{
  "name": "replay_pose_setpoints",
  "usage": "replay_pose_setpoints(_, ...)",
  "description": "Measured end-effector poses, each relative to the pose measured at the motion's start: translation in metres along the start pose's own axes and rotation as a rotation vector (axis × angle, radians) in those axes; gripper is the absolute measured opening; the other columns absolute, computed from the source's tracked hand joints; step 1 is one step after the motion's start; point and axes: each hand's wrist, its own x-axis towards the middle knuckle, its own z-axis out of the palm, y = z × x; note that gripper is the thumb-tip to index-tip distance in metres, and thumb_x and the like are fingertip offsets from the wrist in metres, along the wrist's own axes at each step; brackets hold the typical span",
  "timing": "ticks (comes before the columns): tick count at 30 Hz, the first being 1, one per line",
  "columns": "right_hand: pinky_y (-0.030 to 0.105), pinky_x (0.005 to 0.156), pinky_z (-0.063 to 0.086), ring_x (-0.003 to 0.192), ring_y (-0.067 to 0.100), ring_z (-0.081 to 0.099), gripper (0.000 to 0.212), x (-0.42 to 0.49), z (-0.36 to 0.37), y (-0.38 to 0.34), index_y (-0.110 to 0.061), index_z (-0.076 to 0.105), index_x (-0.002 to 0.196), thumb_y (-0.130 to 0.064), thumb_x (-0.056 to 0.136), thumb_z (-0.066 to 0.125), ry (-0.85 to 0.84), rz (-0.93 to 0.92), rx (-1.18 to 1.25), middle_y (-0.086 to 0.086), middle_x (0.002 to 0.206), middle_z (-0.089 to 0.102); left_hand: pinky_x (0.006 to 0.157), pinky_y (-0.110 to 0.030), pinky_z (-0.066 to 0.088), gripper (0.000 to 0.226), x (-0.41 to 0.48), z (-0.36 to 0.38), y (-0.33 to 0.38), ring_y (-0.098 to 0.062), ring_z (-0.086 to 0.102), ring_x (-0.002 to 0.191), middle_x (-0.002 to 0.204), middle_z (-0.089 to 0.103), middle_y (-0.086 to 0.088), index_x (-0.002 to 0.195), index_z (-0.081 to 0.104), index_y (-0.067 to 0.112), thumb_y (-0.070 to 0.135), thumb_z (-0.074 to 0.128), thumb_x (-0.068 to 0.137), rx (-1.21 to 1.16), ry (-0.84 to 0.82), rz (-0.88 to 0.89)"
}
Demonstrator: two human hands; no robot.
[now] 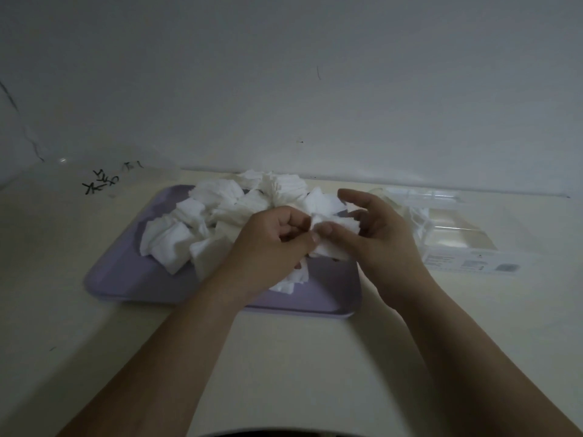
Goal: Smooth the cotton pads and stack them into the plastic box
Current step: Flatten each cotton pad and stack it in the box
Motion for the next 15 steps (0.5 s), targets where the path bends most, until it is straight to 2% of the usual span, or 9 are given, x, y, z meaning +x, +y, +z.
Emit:
replay_pose_setpoints(2,0.036,0.07,0.063,0.089,0.023,0.076,0.053,0.0,0.0,0.001,-0.01,0.067,0.124,-0.018,0.077,0.09,-0.037,0.095,0.071,0.018,0.108,0.077,0.063,-0.026,0.052,0.005,0.002,-0.005,0.001,-0.007,0.067,0.066,0.085,0.079,-0.003,0.1,0.075,0.012,0.011,0.073,0.095,0.026,0.034,0.029)
replay_pose_setpoints(5,0.029,0.064,0.055,0.073,0.017,0.068,0.017,-0.003,0.0,0.005,-0.003,0.075,0.098,-0.014,0.087,0.082,-0.097,0.095,-0.02,0.008,0.081,0.075,0.074,-0.024,0.056,0.013,0.007,-0.022,0.002,-0.005,0.072,0.078,0.087,0.078,0.011,0.099,0.079,0.022,0.012,0.071,0.096,0.154,0.129,0.128)
replay_pose_setpoints(6,0.029,0.064,0.055,0.07,0.015,0.066,0.015,-0.004,0.0,0.006,-0.002,0.075,0.092,-0.014,0.088,0.082,-0.073,0.075,-0.081,0.005,0.075,0.072,0.074,-0.022,0.055,0.014,0.008,-0.03,0.002,0.0,0.07,0.076,0.084,0.076,0.017,0.1,0.079,0.024,0.013,0.072,0.095,0.246,0.133,0.151)
replay_pose_setpoints(8,0.03,0.064,0.056,0.067,0.013,0.067,0.017,-0.003,0.001,0.009,-0.002,0.073,0.089,-0.016,0.09,0.082,0.0,0.034,-0.162,0.002,0.072,0.07,0.07,-0.012,0.047,0.016,0.006,-0.043,0.001,0.007,0.06,0.062,0.072,0.07,0.028,0.104,0.076,0.026,0.016,0.077,0.091,0.464,0.041,0.138)
replay_pose_setpoints(9,0.032,0.064,0.059,0.067,0.013,0.069,0.017,-0.003,0.002,0.008,-0.004,0.073,0.091,-0.018,0.09,0.082,0.031,0.02,-0.19,0.001,0.073,0.071,0.069,-0.01,0.043,0.023,0.004,-0.047,0.001,0.01,0.058,0.06,0.075,0.07,0.027,0.108,0.075,0.028,0.02,0.081,0.088,0.55,-0.022,0.102)
replay_pose_setpoints(12,0.045,0.069,0.064,0.072,0.018,0.075,0.015,-0.004,0.004,0.009,-0.019,0.072,0.093,-0.03,0.089,0.081,0.073,0.007,-0.33,-0.001,0.076,0.077,0.066,-0.005,0.041,0.039,0.0,-0.047,-0.001,0.016,0.059,0.067,0.091,0.069,0.019,0.116,0.071,0.034,0.025,0.087,0.081,0.692,-0.188,0.032)
replay_pose_setpoints(15,0.04,0.071,0.063,0.065,0.007,0.072,0.013,-0.006,0.005,0.007,-0.022,0.069,0.096,-0.03,0.091,0.078,0.083,0.0,-0.393,-0.013,0.075,0.076,0.069,-0.011,0.043,0.042,0.002,-0.044,-0.006,0.009,0.062,0.072,0.087,0.067,0.019,0.122,0.071,0.032,0.023,0.084,0.082,0.721,-0.257,0.039)
